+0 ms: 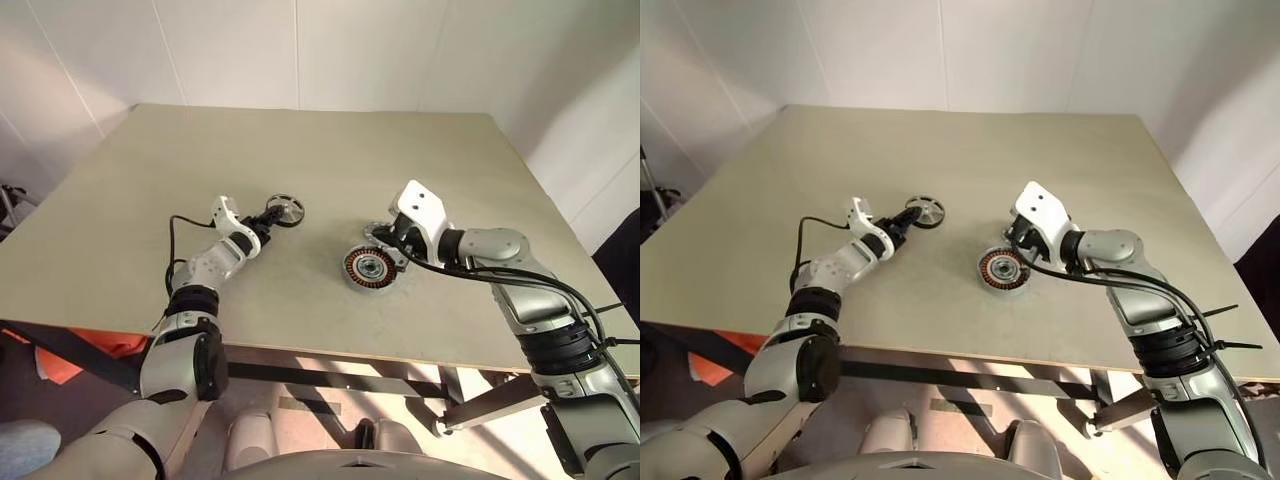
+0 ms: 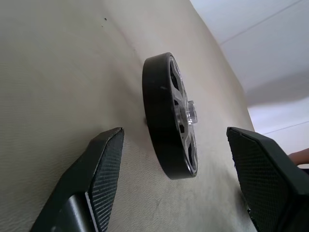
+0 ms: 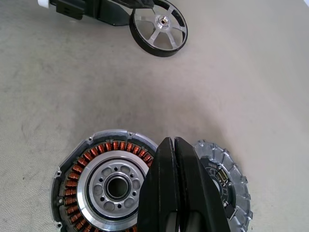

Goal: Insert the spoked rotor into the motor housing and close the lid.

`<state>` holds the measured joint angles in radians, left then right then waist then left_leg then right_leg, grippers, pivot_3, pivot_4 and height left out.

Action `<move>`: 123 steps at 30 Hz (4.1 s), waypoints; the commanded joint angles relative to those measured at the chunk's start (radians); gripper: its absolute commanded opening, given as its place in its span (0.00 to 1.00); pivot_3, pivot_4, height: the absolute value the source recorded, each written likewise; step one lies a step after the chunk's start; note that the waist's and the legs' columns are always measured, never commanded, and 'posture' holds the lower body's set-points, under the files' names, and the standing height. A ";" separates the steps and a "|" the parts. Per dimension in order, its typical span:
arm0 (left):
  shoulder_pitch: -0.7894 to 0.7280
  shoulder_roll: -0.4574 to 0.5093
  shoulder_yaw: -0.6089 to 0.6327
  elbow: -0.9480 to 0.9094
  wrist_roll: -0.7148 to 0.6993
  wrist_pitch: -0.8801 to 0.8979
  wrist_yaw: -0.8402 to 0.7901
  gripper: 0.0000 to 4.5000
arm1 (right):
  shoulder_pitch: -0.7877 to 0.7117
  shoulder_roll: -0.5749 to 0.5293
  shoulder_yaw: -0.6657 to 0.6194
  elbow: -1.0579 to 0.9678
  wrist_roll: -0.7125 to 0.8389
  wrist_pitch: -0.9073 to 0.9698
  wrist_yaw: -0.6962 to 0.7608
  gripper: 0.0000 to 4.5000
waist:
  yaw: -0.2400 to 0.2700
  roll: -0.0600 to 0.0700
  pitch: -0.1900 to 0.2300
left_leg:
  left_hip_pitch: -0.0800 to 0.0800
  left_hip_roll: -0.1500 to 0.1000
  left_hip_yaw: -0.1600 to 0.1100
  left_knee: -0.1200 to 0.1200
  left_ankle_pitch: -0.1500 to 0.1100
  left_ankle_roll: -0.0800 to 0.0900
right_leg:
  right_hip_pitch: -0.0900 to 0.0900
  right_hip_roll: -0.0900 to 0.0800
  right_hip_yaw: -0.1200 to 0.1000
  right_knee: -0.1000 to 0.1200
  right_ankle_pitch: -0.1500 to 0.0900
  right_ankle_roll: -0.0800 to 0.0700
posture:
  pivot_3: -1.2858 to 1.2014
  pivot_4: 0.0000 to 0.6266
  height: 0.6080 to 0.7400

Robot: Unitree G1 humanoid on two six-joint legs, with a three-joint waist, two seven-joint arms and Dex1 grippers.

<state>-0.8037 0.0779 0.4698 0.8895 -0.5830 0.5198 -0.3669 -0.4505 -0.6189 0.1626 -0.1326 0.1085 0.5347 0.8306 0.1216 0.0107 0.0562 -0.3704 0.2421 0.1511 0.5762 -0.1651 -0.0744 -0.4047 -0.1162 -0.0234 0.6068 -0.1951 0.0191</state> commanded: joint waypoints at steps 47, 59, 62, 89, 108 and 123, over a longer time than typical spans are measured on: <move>0.059 -0.102 -0.123 -0.340 -0.242 0.873 -0.172 0.09 | -0.039 -0.157 -0.108 0.172 -0.109 -0.081 -0.104 0.00 | 0.000 -0.001 0.001 | -0.002 -0.003 0.001 0.000 -0.001 0.003 | -0.001 -0.004 -0.002 -0.001 0.000 0.000 | 0.52 0.00 1.00; 0.105 -0.127 -0.111 -0.384 -0.235 0.906 -0.114 0.09 | -0.035 -0.152 -0.107 0.170 -0.105 -0.084 -0.112 0.00 | 0.000 -0.001 0.001 | -0.002 -0.003 0.001 0.000 -0.002 0.003 | -0.001 -0.004 -0.002 -0.001 0.000 0.000 | 0.52 0.00 1.00; 0.109 -0.134 -0.103 -0.375 -0.230 0.896 -0.096 0.09 | -0.039 -0.152 -0.106 0.173 -0.106 -0.086 -0.112 0.00 | 0.000 -0.001 0.001 | -0.002 -0.003 0.001 0.000 -0.002 0.003 | -0.001 -0.004 -0.002 -0.002 0.000 0.000 | 0.52 0.00 1.00; 0.150 -0.132 -0.138 -0.362 -0.189 0.892 -0.061 0.09 | -0.053 -0.143 -0.091 0.174 -0.114 -0.094 -0.112 0.00 | 0.000 -0.001 0.001 | -0.002 -0.003 0.001 0.000 -0.002 0.004 | 0.000 -0.005 -0.002 -0.002 -0.001 0.001 | 0.52 0.00 1.00; 0.144 -0.107 -0.106 -0.391 -0.208 0.848 -0.067 0.31 | -0.073 -0.115 -0.091 0.174 -0.099 -0.104 -0.096 0.00 | -0.002 -0.001 0.001 | 0.000 -0.003 0.001 0.000 -0.002 0.003 | 0.000 -0.004 -0.002 -0.002 -0.001 0.001 | 0.52 0.00 1.00; 0.235 -0.025 -0.136 -0.608 -0.266 0.907 -0.112 0.31 | -0.012 -0.036 -0.096 -0.033 0.071 -0.016 -0.003 0.00 | -0.019 -0.001 0.001 | -0.002 -0.003 0.001 -0.001 -0.002 0.004 | -0.001 -0.004 -0.002 -0.002 -0.001 0.002 | 0.52 0.00 1.00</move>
<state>-0.5639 0.0541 0.3352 0.3179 -0.8258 1.4268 -0.4713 -0.4526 -0.6578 0.0827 -0.1052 0.1486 0.5189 0.8118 0.1022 0.0096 0.0570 -0.3725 0.2392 0.1525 0.5756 -0.1673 -0.0707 -0.4053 -0.1204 -0.0252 0.6046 -0.1963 0.0208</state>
